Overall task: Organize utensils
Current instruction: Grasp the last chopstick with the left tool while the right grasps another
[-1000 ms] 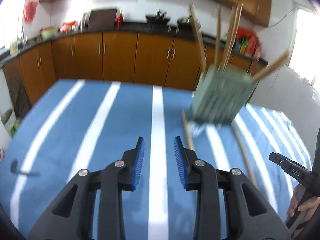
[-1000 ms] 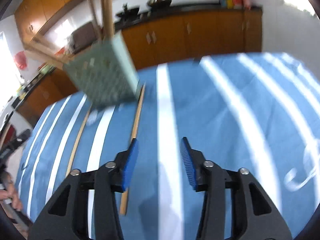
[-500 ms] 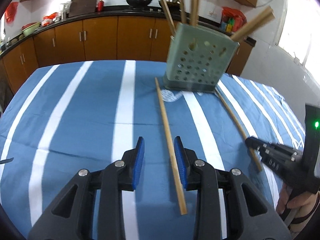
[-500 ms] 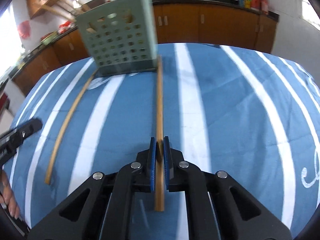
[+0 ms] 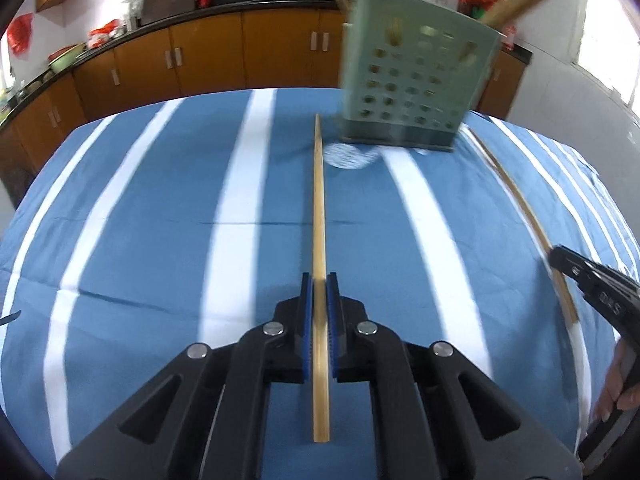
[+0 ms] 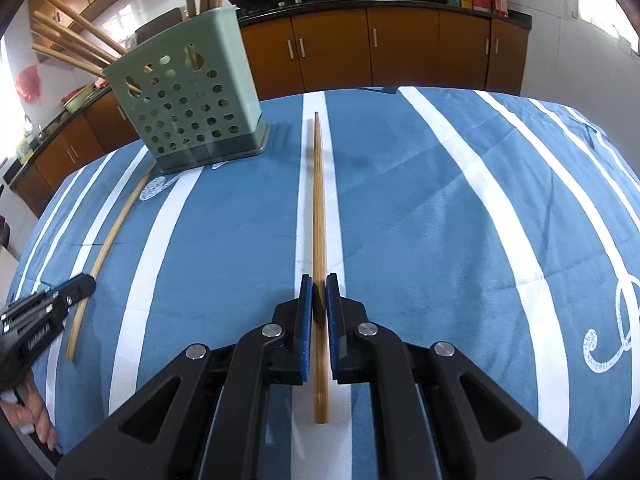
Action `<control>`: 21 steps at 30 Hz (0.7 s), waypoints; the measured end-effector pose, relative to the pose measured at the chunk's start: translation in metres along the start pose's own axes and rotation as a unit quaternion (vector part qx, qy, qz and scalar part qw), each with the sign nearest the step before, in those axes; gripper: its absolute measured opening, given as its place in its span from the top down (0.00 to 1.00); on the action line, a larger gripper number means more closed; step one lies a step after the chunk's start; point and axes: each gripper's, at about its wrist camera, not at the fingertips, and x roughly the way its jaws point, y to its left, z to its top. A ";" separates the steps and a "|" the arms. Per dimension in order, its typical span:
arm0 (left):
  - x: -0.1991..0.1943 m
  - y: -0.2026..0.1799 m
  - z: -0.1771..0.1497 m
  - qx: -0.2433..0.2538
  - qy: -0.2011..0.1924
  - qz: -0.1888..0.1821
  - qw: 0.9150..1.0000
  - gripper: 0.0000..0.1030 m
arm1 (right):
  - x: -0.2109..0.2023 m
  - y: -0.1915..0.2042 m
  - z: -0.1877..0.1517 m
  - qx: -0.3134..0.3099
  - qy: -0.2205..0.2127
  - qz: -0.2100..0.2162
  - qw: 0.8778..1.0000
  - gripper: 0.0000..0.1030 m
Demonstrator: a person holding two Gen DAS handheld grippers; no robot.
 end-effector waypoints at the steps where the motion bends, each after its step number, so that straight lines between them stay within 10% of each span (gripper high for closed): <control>1: 0.002 0.008 0.003 -0.009 0.000 0.006 1.000 0.92 | 0.000 0.001 0.001 -0.003 0.000 0.001 1.000 0.92; 21: 0.008 0.046 0.016 -0.021 -0.002 0.004 1.000 0.89 | 0.011 -0.002 0.015 -0.029 0.001 -0.040 0.999 0.92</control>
